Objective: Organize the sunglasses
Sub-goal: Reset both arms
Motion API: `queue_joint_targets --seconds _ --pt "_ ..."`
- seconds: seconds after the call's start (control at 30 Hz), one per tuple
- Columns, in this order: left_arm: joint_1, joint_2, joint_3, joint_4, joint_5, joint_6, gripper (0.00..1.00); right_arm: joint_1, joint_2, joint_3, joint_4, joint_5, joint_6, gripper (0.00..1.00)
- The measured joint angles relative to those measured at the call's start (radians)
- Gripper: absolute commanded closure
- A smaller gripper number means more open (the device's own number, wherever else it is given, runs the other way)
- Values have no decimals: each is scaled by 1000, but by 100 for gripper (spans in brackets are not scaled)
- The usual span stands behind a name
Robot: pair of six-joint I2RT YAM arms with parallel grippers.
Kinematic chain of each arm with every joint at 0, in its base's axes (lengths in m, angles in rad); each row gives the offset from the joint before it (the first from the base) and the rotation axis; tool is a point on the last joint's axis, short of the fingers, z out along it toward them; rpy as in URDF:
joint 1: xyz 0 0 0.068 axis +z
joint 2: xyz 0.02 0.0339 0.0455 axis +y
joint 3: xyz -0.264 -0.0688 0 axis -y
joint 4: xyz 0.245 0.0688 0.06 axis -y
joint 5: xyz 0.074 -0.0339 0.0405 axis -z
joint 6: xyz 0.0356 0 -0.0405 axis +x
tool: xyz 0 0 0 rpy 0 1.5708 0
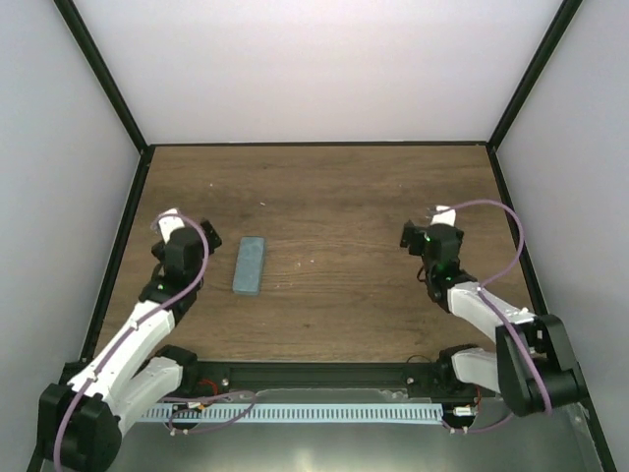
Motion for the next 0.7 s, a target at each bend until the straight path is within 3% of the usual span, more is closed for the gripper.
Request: queue_joint_targets --seconds 0.2,0.43,0.7 --pt "23 -33 -254 291 -77 113 0 -168 129 -140 305 -10 -43 0" --pt "69 47 -321 576 -56 272 0 -235 299 -142 588 -84 -55 0" --pt "177 336 -314 868 27 377 0 -236 338 -185 781 -204 -99 0"
